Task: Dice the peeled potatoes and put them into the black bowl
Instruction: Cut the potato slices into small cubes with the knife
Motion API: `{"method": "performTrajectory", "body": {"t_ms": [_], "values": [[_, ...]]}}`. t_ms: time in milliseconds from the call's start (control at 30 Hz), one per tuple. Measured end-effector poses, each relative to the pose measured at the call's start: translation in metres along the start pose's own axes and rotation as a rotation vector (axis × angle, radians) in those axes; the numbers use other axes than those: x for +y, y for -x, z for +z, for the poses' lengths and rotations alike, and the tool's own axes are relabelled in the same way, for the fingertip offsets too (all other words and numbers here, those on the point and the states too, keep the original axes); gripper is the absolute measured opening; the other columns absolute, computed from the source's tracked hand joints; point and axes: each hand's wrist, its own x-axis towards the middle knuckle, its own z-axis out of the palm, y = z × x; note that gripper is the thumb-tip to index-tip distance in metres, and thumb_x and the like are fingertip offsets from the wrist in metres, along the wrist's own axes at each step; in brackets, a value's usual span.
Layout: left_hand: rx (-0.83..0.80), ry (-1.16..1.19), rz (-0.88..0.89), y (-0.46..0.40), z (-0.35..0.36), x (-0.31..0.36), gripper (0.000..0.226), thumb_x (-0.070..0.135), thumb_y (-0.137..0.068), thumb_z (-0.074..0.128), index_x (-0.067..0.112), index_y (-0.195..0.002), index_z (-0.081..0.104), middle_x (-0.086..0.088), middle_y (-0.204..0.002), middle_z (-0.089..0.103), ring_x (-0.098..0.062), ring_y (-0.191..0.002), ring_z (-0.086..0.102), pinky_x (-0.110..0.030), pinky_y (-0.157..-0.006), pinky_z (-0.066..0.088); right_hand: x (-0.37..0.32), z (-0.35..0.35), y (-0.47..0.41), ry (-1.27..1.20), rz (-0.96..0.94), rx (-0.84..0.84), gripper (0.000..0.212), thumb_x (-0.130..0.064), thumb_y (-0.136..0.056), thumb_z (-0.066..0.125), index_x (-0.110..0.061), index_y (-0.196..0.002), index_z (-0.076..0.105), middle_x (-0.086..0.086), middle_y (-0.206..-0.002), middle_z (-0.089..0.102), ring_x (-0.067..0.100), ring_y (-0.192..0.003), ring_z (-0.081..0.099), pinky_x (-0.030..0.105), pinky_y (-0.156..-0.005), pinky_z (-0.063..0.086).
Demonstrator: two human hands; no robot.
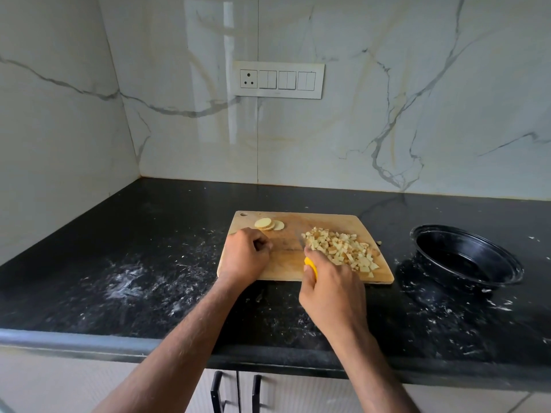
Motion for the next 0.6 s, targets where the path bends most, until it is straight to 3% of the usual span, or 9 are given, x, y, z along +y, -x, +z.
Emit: {"method": "performTrajectory", "body": {"t_ms": [67,133,233,367,500,600], "values": [[0.015,0.016,-0.002,0.0,0.001,-0.001,0.005,0.015,-0.084,0.076,0.018,-0.079,0.076,0.01,-0.077,0.07,-0.002,-0.071,0.063,-0.017,-0.068,0.052,0.0,0.0,-0.001,-0.002,-0.019,-0.056,0.037,-0.03,-0.097,0.057,-0.03,-0.134,0.061,-0.008,-0.084,0.074,0.007,-0.06,0.052,0.008,-0.051,0.029],[0.026,0.04,-0.022,-0.002,0.001,-0.001,0.007,0.015,-0.082,0.078,0.02,-0.077,0.076,0.012,-0.075,0.069,0.0,-0.069,0.061,-0.005,-0.062,0.042,0.003,0.0,-0.002,-0.032,-0.004,-0.053,0.038,-0.033,-0.098,0.055,-0.031,-0.135,0.06,-0.009,-0.09,0.074,0.008,-0.065,0.058,0.008,-0.053,0.032],[0.022,0.121,-0.099,-0.013,0.0,-0.002,0.008,0.011,-0.082,0.077,0.019,-0.082,0.078,0.012,-0.074,0.068,0.0,-0.068,0.061,-0.002,-0.058,0.04,0.0,0.0,-0.001,-0.016,-0.027,-0.085,0.038,-0.031,-0.098,0.055,-0.029,-0.136,0.06,-0.008,-0.087,0.073,0.008,-0.061,0.052,0.01,-0.048,0.026],[-0.048,0.112,-0.101,-0.04,-0.008,-0.003,0.019,0.011,-0.085,0.077,0.018,-0.103,0.077,0.003,-0.089,0.068,-0.012,-0.08,0.063,-0.013,-0.066,0.045,0.001,0.001,0.001,0.031,-0.02,-0.052,0.037,-0.032,-0.097,0.058,-0.029,-0.134,0.061,-0.007,-0.075,0.068,0.008,-0.055,0.045,0.012,-0.051,0.027],[-0.272,-0.115,0.0,-0.073,-0.01,-0.005,0.04,0.024,-0.089,0.075,0.018,-0.127,0.066,-0.001,-0.115,0.064,-0.02,-0.104,0.06,-0.03,-0.086,0.049,0.0,0.002,0.001,0.048,-0.011,-0.037,0.037,-0.032,-0.096,0.059,-0.029,-0.132,0.061,-0.006,-0.072,0.067,0.008,-0.055,0.044,0.016,-0.054,0.036],[-0.402,-0.242,0.017,-0.087,-0.008,-0.007,0.048,0.024,-0.09,0.073,0.014,-0.135,0.06,-0.006,-0.129,0.063,-0.022,-0.115,0.059,-0.028,-0.092,0.047,0.0,0.002,0.0,0.03,-0.01,-0.058,0.039,-0.035,-0.098,0.055,-0.031,-0.138,0.055,-0.006,-0.078,0.068,0.008,-0.06,0.052,0.017,-0.058,0.041]]}}
